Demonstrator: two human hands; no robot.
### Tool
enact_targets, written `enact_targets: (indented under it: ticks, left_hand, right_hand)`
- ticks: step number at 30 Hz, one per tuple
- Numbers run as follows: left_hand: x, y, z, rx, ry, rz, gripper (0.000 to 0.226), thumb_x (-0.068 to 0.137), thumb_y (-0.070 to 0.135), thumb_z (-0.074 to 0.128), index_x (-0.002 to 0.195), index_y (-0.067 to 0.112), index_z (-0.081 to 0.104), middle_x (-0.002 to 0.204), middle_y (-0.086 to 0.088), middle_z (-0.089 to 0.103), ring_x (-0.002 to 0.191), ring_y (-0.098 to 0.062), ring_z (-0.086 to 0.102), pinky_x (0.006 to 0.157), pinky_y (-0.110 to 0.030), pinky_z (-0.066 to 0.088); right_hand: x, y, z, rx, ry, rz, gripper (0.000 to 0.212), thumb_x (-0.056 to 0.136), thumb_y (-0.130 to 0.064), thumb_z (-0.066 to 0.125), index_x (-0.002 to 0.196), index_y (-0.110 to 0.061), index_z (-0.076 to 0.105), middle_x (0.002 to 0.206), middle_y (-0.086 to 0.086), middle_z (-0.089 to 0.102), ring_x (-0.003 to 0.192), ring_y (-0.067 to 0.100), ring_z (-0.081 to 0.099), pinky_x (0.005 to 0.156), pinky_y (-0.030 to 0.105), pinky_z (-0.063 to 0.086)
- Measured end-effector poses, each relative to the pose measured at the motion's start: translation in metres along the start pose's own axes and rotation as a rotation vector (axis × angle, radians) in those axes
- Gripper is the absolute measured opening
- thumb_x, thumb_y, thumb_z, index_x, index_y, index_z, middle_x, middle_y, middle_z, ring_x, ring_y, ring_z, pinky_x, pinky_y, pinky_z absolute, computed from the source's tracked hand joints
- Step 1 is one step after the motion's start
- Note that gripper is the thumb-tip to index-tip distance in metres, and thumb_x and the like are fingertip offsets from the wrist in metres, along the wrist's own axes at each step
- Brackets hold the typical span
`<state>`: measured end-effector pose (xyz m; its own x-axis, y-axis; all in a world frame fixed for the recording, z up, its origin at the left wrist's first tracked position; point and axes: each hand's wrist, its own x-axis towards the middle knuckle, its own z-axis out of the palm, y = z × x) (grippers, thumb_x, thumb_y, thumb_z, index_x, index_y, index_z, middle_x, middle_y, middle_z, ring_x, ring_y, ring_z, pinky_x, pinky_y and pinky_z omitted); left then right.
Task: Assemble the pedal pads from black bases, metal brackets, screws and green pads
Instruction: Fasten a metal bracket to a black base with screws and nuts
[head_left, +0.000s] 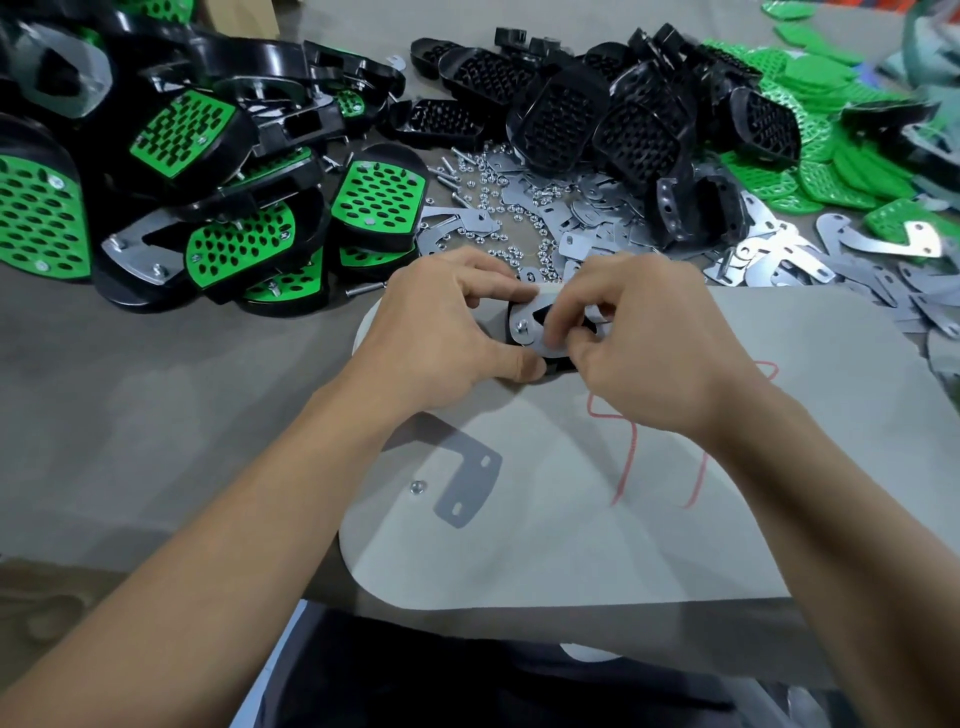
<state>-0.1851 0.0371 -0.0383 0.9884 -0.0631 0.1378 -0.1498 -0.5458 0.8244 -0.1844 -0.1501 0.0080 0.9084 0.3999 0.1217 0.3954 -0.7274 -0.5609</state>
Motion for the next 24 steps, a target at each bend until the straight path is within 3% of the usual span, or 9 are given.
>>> enact_targets:
  ticks: [2,4,8,11,13,16,18,21,24]
  left_hand:
    - [-0.0001,0.0008,0.0,-0.003,-0.004,0.005,0.052,0.046,0.042,0.1,0.086,0.057,0.072,0.101,0.034,0.063,0.084,0.006,0.054,0.074,-0.024,0.045]
    - [-0.0001,0.0009,-0.0005,-0.008,-0.007,0.014,0.051,0.047,0.041,0.1,0.082,0.061,0.069,0.101,0.034,0.063,0.084,0.007,0.054,0.073,-0.024,0.044]
    - [0.0005,-0.0005,-0.0004,0.006,-0.007,-0.011,0.06,0.046,0.041,0.101,0.102,0.043,0.079,0.1,0.035,0.062,0.084,0.007,0.053,0.071,-0.017,0.04]
    - [0.0005,0.0004,0.0001,0.0,-0.012,-0.004,0.055,0.047,0.039,0.101,0.096,0.048,0.077,0.099,0.036,0.062,0.084,0.008,0.053,0.07,-0.015,0.041]
    - [0.0001,0.0011,-0.0002,0.001,-0.012,0.011,0.052,0.048,0.038,0.101,0.087,0.056,0.072,0.099,0.036,0.062,0.083,0.006,0.053,0.069,-0.015,0.041]
    - [0.0005,0.0001,-0.0002,0.013,-0.006,0.003,0.056,0.047,0.041,0.1,0.097,0.047,0.077,0.1,0.036,0.063,0.084,0.008,0.053,0.069,-0.011,0.039]
    - [0.0002,0.001,-0.0001,0.013,-0.002,0.004,0.058,0.046,0.042,0.1,0.1,0.044,0.079,0.1,0.036,0.063,0.083,0.009,0.053,0.067,-0.008,0.037]
    - [-0.0006,0.0026,-0.0003,-0.012,-0.002,0.03,0.053,0.046,0.039,0.101,0.085,0.057,0.071,0.102,0.035,0.062,0.083,0.01,0.053,0.066,-0.008,0.039]
    - [-0.0001,0.002,-0.0012,-0.011,-0.011,0.023,0.054,0.045,0.041,0.101,0.087,0.057,0.071,0.103,0.038,0.061,0.084,0.012,0.053,0.065,-0.006,0.037]
  right_hand:
    - [-0.0019,-0.0007,0.0022,0.02,0.002,-0.021,0.041,0.078,0.002,0.058,0.093,-0.029,0.079,0.086,-0.006,0.066,0.071,0.007,0.056,0.06,0.015,0.044]
    - [-0.0032,-0.0016,0.0049,0.016,-0.04,-0.039,0.048,0.077,0.005,0.054,0.101,-0.029,0.078,0.086,-0.004,0.063,0.07,0.006,0.053,0.059,0.017,0.045]
    - [-0.0008,0.002,0.0061,-0.039,0.057,0.017,0.034,0.076,0.001,0.056,0.072,-0.028,0.073,0.082,-0.009,0.065,0.075,0.011,0.056,0.069,0.028,0.047]
    - [-0.0031,0.0,0.0069,0.018,0.086,0.016,0.036,0.077,0.001,0.058,0.08,-0.03,0.076,0.084,-0.01,0.065,0.078,0.004,0.055,0.067,0.015,0.044]
    - [-0.0056,-0.0015,0.0083,0.031,0.035,-0.011,0.043,0.076,0.003,0.057,0.094,-0.03,0.078,0.089,-0.006,0.066,0.079,0.006,0.055,0.065,0.016,0.044]
    - [-0.0055,0.0014,0.0072,-0.003,0.036,0.013,0.034,0.075,0.001,0.057,0.079,-0.027,0.077,0.087,-0.007,0.066,0.078,0.012,0.058,0.066,0.024,0.049]
    - [-0.0047,0.0028,0.0055,0.002,0.073,0.033,0.031,0.075,-0.001,0.059,0.074,-0.027,0.075,0.086,-0.01,0.066,0.08,0.01,0.059,0.068,0.018,0.045]
    - [-0.0063,-0.0014,0.0075,0.056,0.03,0.022,0.04,0.077,0.0,0.059,0.096,-0.029,0.079,0.09,-0.007,0.067,0.075,0.003,0.058,0.063,0.009,0.043]
    - [-0.0048,-0.0056,0.0086,0.018,0.01,0.025,0.038,0.078,-0.001,0.058,0.095,-0.027,0.08,0.088,-0.005,0.068,0.074,0.009,0.06,0.065,0.019,0.048]
